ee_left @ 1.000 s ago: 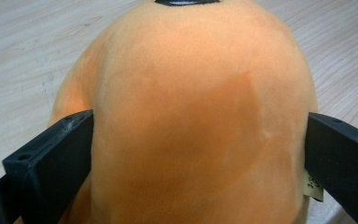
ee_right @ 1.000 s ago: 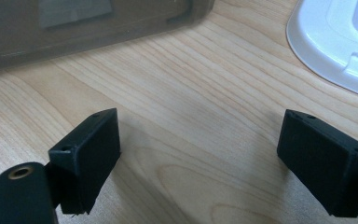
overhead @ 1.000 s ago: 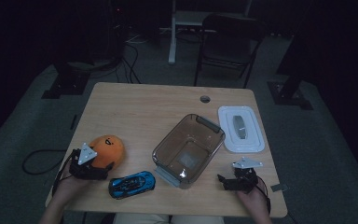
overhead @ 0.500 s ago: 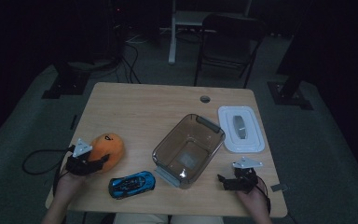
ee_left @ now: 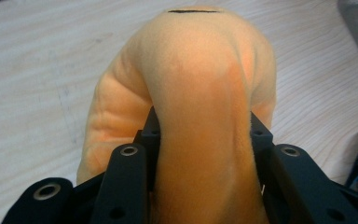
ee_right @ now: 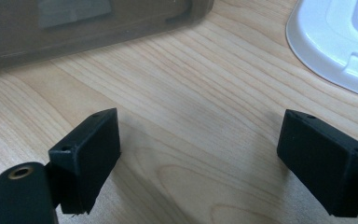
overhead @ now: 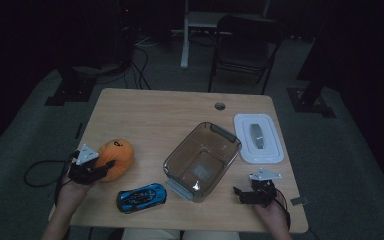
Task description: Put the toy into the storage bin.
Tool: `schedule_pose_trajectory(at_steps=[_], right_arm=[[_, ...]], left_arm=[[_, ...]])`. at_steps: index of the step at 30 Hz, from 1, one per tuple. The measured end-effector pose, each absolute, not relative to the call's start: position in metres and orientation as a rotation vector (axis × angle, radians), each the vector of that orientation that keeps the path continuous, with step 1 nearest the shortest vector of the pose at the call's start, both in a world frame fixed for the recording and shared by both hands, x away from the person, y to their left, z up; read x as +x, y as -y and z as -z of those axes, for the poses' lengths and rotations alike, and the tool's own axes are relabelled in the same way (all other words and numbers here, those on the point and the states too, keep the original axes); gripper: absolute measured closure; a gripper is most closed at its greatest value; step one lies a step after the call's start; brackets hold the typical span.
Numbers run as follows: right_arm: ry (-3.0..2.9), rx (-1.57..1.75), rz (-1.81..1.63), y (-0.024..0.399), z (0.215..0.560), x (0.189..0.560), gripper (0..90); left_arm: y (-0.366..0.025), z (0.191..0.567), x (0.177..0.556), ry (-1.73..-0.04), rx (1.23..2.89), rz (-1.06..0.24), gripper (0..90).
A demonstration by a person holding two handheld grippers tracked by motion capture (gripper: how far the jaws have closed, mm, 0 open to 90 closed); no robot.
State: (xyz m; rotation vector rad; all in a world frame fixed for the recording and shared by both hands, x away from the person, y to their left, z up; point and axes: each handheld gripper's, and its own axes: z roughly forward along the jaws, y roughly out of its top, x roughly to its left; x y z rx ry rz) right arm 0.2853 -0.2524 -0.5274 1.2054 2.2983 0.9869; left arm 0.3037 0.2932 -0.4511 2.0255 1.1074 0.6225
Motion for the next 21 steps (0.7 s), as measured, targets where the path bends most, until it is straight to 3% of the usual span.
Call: schedule_pose_trajectory(at_steps=[21], right_arm=[[-2.299, 1.205, -0.985, 0.252, 0.527, 0.285, 12.9]], left_arm=[[-0.258, 0.39, 0.313, -0.872, 2.045, -0.626, 64.9]])
